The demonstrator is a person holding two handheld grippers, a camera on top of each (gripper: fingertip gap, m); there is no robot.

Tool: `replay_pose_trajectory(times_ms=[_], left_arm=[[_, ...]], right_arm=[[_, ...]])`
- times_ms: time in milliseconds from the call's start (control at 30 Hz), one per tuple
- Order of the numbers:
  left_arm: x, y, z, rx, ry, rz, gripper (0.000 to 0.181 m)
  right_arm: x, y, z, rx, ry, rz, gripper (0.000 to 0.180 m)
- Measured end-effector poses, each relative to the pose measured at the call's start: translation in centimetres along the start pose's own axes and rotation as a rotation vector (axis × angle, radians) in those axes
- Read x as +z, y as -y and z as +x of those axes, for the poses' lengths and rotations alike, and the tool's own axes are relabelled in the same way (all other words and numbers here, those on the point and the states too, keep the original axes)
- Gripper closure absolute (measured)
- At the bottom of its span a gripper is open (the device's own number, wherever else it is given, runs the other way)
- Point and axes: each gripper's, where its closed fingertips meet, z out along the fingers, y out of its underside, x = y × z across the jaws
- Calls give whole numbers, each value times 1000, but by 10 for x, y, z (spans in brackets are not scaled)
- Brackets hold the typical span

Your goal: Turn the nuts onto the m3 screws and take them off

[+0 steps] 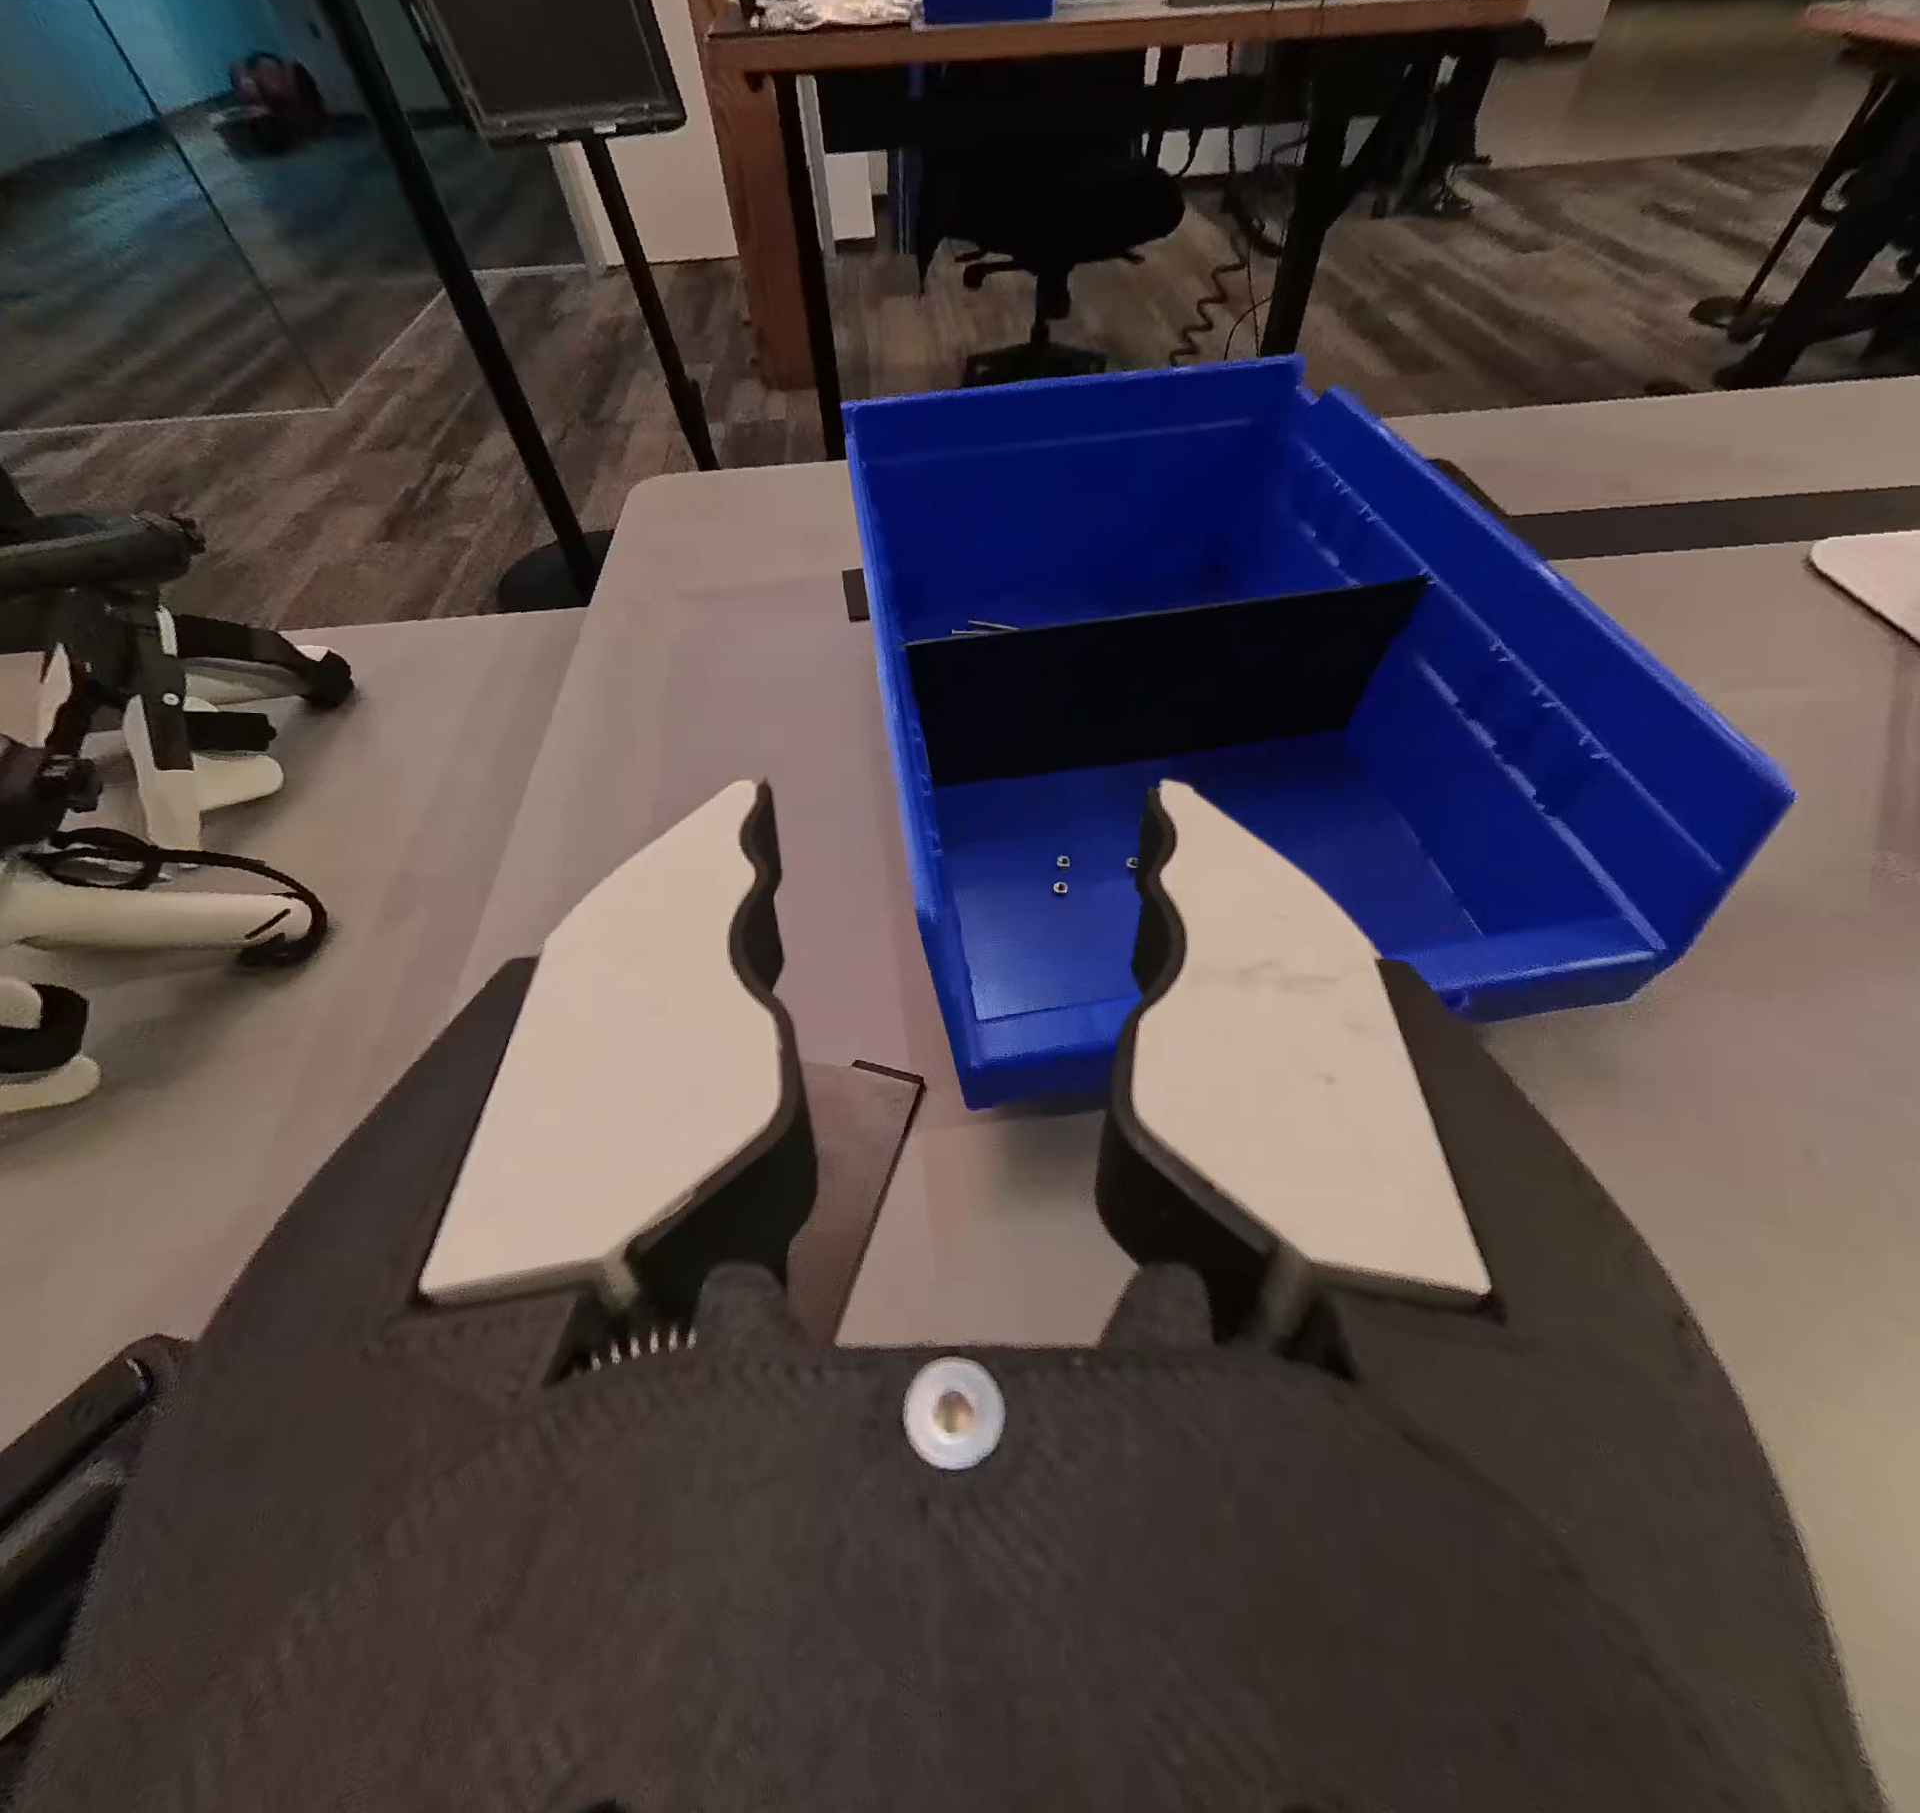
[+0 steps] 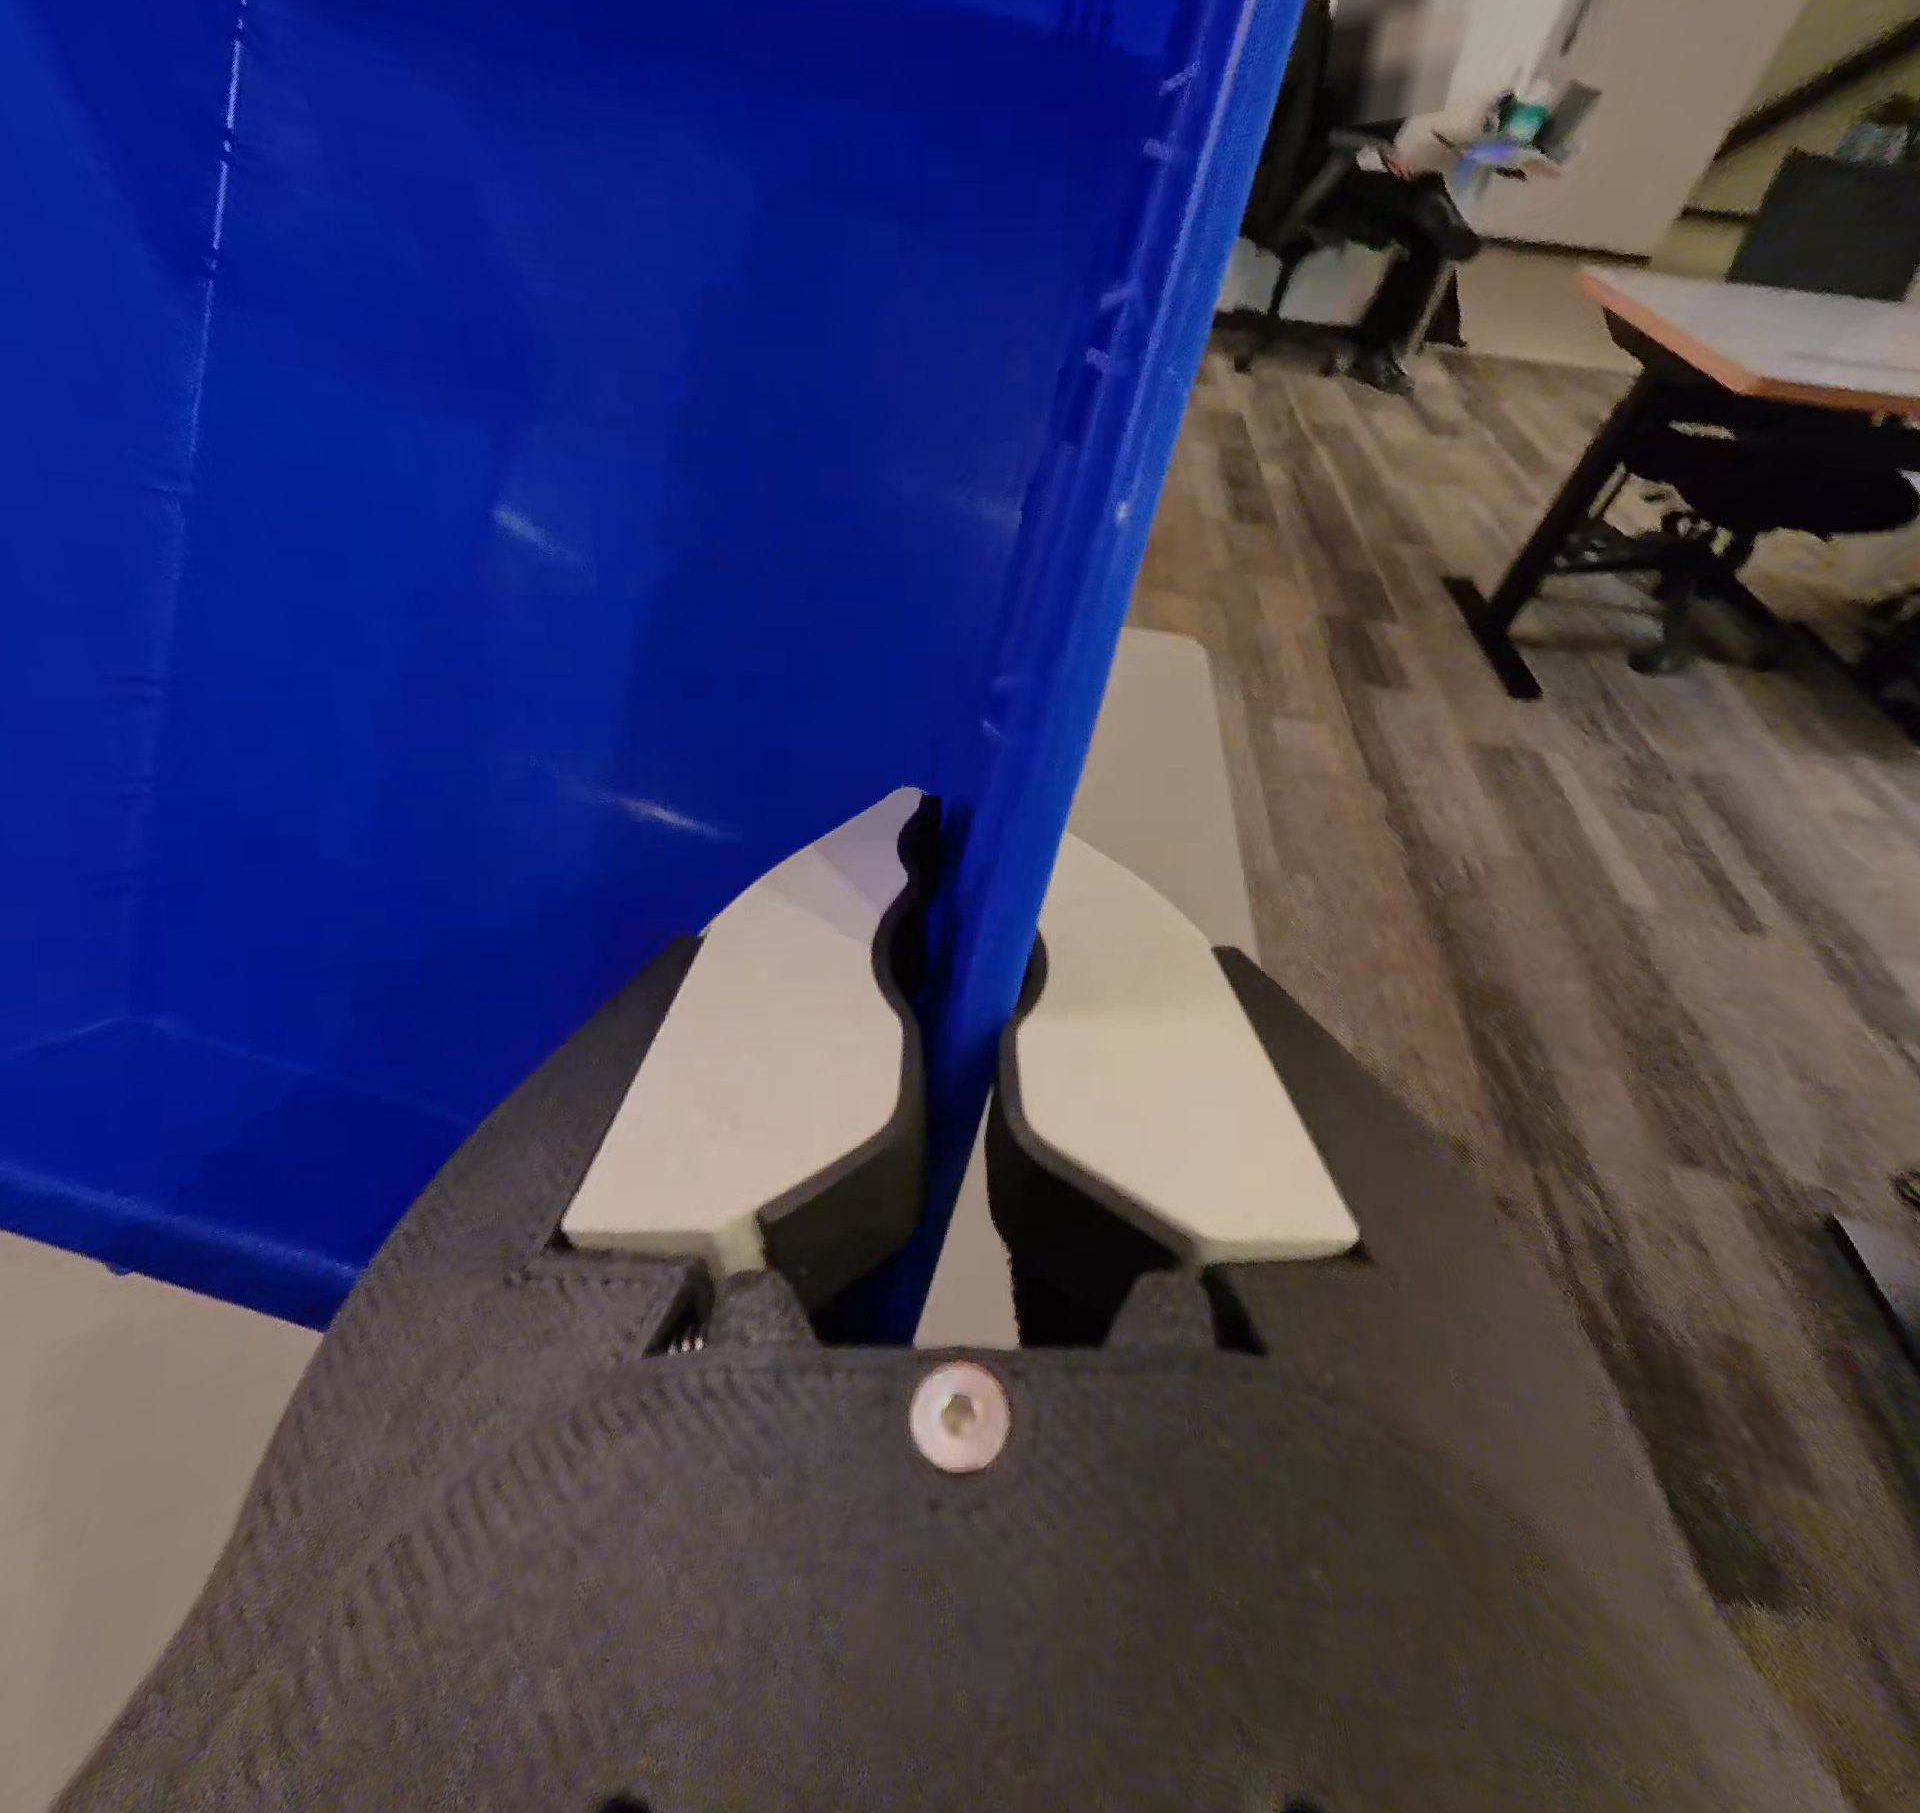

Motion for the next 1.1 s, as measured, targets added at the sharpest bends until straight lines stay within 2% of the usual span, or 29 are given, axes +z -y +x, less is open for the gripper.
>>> replay_pose_trajectory(times_ms=[267, 500, 900, 1100], left_arm=[[16, -12, 11, -26, -61, -67, 108], [31, -21, 17, -69, -87, -102, 102], [53, -24, 30, -69, -108, -136, 109], [54, -22, 26, -60, -84, -137, 111]], right_arm=[[49, -84, 69, 10, 63, -270, 172], [108, -136, 94, -6, 114, -496, 172], [196, -176, 101, -24, 201, -825, 172], [223, -181, 102, -29, 233, -859, 172]])
